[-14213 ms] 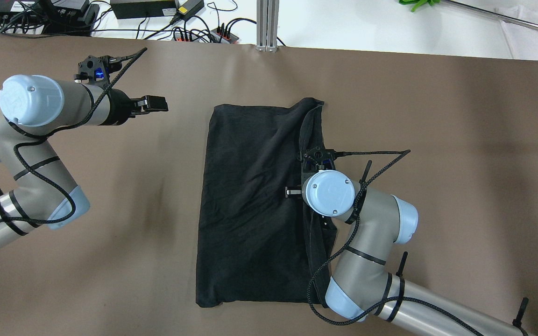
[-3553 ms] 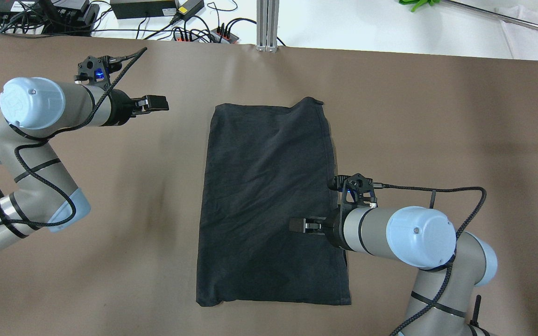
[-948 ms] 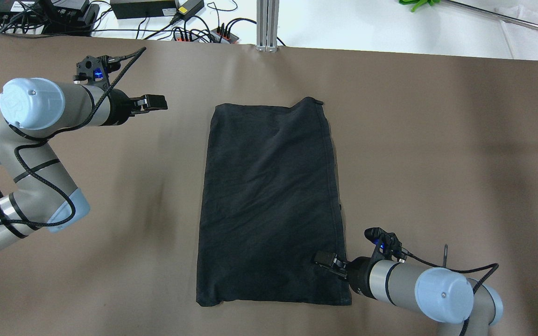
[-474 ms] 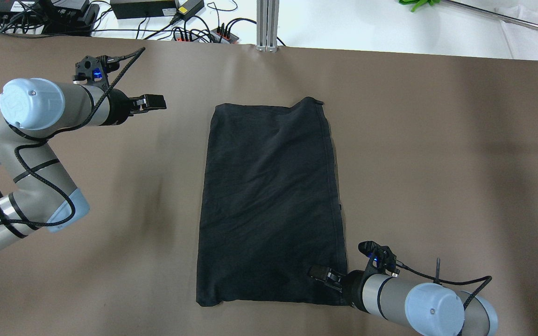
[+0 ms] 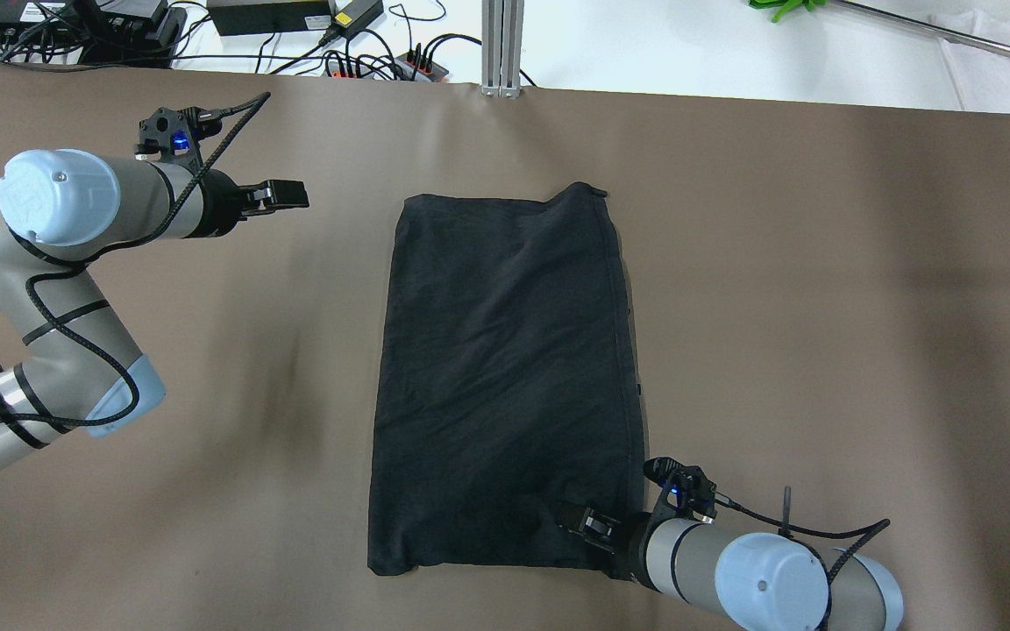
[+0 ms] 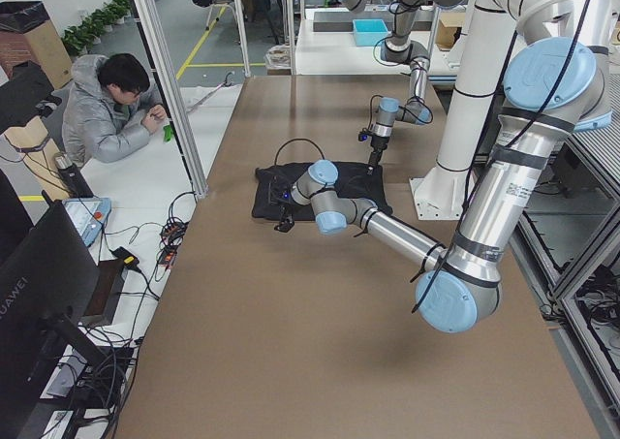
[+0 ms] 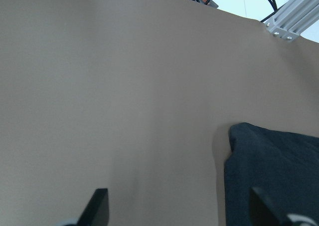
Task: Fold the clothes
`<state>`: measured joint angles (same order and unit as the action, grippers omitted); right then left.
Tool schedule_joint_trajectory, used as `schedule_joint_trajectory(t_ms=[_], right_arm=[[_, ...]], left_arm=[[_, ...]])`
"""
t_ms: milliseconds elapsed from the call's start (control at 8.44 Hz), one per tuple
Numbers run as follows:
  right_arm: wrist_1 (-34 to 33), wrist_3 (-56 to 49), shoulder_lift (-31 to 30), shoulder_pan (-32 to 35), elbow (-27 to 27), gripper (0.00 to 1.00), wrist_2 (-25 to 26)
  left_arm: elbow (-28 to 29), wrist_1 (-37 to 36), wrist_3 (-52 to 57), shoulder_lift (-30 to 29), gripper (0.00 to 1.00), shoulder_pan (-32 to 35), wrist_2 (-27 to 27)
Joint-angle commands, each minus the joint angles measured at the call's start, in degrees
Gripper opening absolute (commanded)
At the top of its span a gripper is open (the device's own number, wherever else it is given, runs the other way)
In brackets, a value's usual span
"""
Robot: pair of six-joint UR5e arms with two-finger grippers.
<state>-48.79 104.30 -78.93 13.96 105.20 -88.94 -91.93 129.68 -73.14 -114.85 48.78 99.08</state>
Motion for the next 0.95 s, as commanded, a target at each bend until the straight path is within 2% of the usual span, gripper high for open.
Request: schedule_joint_trajectory(t_ms=[0, 118, 237, 355, 474, 829], right_arm=[[-4.8, 0.1, 4.5, -0.4, -0.4, 0.83, 0.1], [-4.8, 0.1, 4.7, -0.4, -0.4, 0.5, 0.1], [-4.8, 0.1, 4.9, -0.4, -0.4, 0.21, 0.1], [-4.8, 0.1, 5.4, -0.4, -0.4, 0.04, 0.1], [-4.8, 0.0, 5.6, -0.4, -0.5, 0.0, 0.1], [-4.8, 0.0, 5.6, -0.3, -0.5, 0.0, 0.1]], left_arm=[[0.1, 0.0, 0.1, 0.2, 1.0, 0.0, 0.1], [0.2, 0.0, 0.2, 0.3, 1.0, 0.0, 0.1], [0.4, 0.1, 0.2, 0.2, 1.0, 0.0, 0.1], [0.5, 0.1, 0.2, 0.2, 1.0, -0.1, 0.1], [0.5, 0.1, 0.2, 0.2, 1.0, -0.1, 0.1], [0.4, 0.3, 0.1, 0.2, 1.0, 0.0, 0.1]])
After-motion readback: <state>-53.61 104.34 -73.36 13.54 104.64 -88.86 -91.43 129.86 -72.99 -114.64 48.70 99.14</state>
